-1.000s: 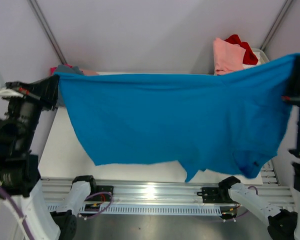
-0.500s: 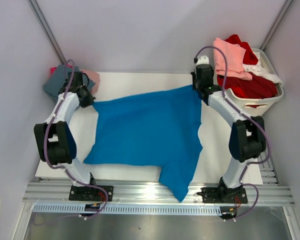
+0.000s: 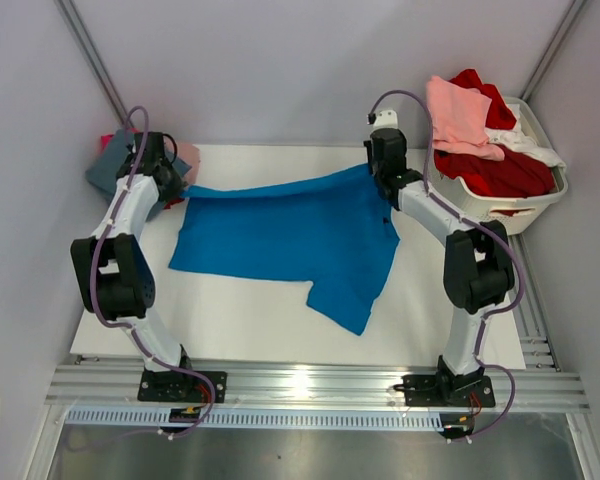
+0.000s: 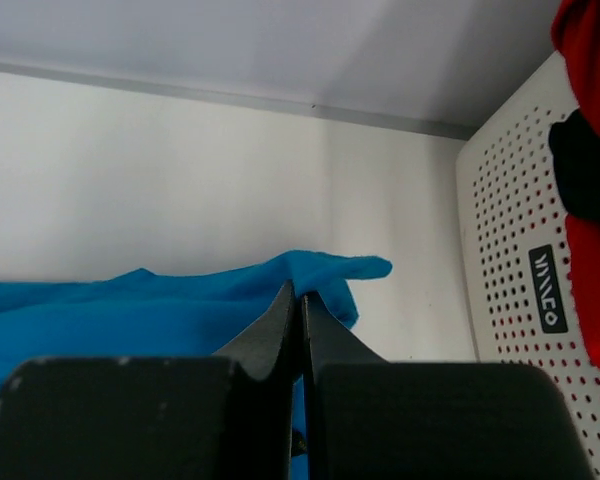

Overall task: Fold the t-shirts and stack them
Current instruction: Fold the flattened tshirt in 1/3 of the way

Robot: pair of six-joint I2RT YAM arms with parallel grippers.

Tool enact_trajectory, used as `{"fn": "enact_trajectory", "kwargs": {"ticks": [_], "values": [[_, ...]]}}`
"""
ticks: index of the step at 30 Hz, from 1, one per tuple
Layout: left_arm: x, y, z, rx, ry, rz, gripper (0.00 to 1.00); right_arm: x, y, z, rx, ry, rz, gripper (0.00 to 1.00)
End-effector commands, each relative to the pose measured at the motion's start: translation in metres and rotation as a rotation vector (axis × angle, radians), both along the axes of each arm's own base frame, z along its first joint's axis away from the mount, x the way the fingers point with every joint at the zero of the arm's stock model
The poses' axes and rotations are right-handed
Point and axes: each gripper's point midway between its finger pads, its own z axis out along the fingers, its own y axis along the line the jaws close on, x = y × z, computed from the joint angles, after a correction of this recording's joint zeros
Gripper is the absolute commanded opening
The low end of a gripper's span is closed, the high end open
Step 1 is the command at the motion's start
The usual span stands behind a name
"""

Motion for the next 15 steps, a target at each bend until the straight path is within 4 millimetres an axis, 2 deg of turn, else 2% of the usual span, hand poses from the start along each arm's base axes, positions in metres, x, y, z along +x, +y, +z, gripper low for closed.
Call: {"fn": "enact_trajectory", "kwargs": {"ticks": [1,10,15], "values": [[0.000,0.004,0.013,0.025,-0.055,0.000,0.01,-0.009,-0.001,0.027,0.006,-0.082,-0.014,0.00],[-0.007,0.000,0.019,0.009,-0.069,-0.001,0.01,-0.032,0.001,0.010,0.012,-0.019,-0.025,0.00],[-0.012,-0.001,0.016,0.005,-0.069,0.003,0.01,-0.045,-0.011,0.001,-0.011,0.002,-0.084,0.00]]}}
